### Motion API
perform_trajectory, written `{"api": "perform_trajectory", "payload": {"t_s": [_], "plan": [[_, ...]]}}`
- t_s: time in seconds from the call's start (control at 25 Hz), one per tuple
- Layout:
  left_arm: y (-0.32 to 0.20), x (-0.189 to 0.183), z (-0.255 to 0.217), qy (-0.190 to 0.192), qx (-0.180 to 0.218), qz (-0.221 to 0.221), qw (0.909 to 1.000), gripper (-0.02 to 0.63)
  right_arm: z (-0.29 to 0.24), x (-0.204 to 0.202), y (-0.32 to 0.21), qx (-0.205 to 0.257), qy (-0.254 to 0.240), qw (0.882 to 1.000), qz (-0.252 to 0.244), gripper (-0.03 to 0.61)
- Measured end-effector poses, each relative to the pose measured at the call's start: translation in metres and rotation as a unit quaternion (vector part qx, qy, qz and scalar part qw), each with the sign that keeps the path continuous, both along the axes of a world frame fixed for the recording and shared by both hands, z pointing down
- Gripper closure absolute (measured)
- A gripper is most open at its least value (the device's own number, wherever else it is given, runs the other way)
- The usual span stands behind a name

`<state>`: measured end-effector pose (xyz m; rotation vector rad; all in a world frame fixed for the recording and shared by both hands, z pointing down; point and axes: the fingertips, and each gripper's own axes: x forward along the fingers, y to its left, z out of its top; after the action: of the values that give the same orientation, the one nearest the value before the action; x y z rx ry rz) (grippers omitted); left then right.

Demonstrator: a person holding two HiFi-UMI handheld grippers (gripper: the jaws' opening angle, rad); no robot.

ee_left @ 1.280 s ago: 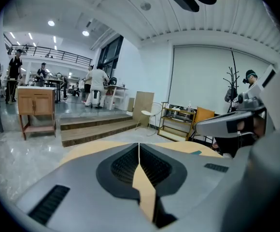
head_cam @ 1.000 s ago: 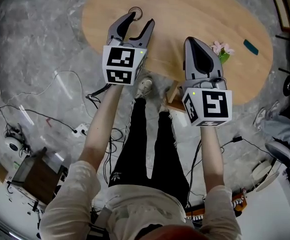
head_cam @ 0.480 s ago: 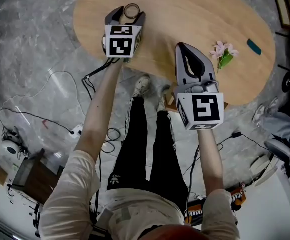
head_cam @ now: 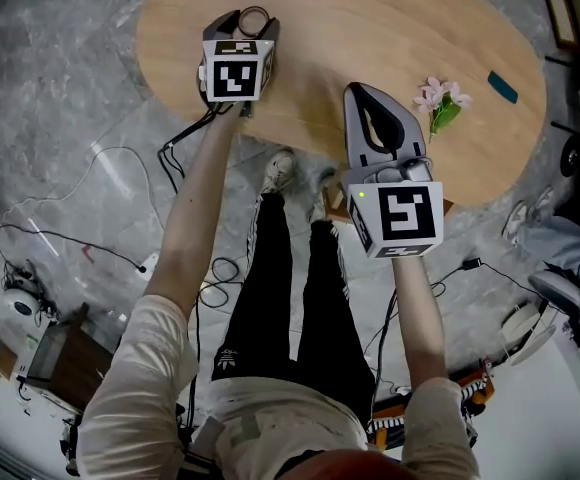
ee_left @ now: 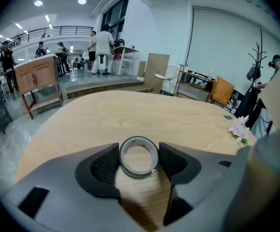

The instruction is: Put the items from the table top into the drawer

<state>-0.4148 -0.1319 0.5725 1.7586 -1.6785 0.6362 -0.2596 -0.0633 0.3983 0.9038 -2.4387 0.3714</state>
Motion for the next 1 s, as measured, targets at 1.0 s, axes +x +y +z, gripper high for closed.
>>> {"api": "perform_trajectory", "payload": {"t_s": [1.0], "plan": [[0.097,0.104,-0.285,-0.016,0.220,0.013,0.9753,0.353,-0.114,0.053,0.031,0.067,-0.061,0.994,0.060,0.574]]}}
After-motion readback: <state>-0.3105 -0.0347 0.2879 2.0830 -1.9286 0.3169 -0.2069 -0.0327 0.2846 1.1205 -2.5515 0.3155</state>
